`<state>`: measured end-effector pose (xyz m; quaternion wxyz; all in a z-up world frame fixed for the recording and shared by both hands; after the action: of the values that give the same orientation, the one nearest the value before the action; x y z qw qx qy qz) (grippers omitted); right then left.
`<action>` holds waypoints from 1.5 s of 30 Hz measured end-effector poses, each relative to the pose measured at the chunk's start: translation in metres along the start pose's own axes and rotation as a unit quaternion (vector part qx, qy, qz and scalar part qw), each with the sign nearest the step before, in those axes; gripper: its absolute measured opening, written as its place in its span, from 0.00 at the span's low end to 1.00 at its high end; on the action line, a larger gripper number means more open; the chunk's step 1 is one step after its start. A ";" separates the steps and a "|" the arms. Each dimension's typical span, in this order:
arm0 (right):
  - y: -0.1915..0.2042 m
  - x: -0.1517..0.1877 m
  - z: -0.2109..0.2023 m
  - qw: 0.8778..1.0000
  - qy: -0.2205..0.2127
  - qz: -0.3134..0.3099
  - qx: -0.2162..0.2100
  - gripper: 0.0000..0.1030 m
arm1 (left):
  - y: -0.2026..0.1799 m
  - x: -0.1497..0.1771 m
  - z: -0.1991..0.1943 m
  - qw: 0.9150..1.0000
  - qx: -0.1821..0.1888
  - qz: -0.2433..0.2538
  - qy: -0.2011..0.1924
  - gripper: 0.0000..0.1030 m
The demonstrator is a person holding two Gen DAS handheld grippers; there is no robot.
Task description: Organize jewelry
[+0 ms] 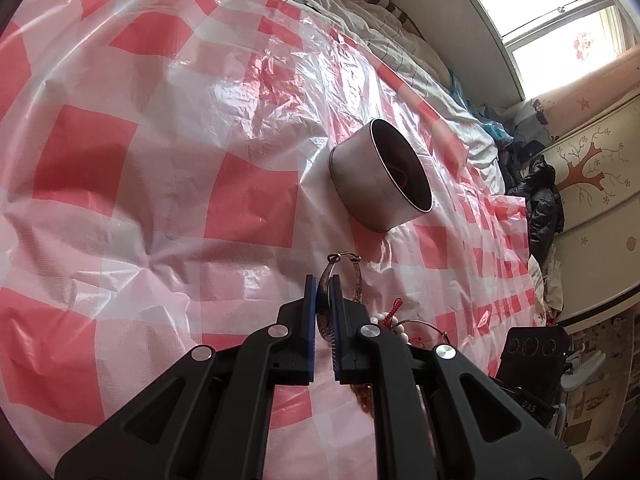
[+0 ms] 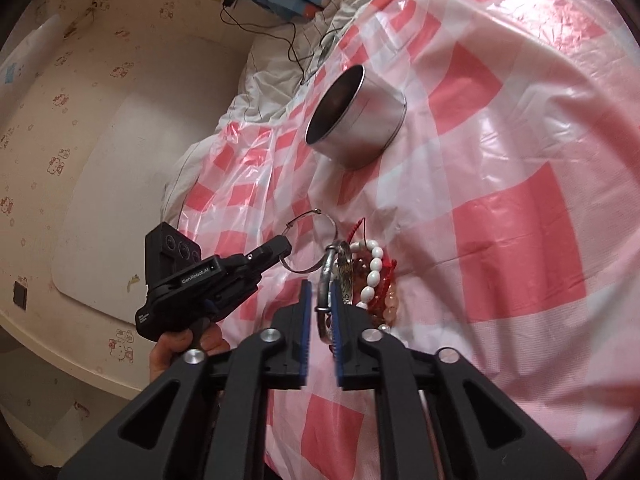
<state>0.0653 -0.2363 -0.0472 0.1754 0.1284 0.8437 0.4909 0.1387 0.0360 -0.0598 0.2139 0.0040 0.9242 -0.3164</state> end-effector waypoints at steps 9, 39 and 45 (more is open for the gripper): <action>0.013 0.005 0.007 0.998 -0.010 -0.046 0.038 0.08 | 0.000 0.002 0.001 1.000 0.003 0.000 0.001 0.06; 0.069 -0.076 -0.020 0.985 -0.112 -0.120 -0.055 0.07 | -0.050 -0.070 0.011 0.991 0.092 0.018 -0.100 0.06; 0.064 -0.101 -0.015 0.984 -0.121 -0.111 -0.062 0.07 | -0.052 -0.084 0.043 0.994 0.072 0.020 -0.084 0.06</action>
<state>0.1528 -0.2562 0.0331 0.3375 0.0813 0.7933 0.5003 0.2248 -0.0202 -0.0267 0.2963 0.0111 0.8774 -0.3772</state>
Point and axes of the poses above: each gripper's, at about its wrist camera, not at the fingertips, and z roughly the way its jaws point, y to its left, x to its underside, the point moved 1 cm from there along z, roughly the way its jaws point, and after that the axes turned 7 degrees about z, right-handed, at the moved point
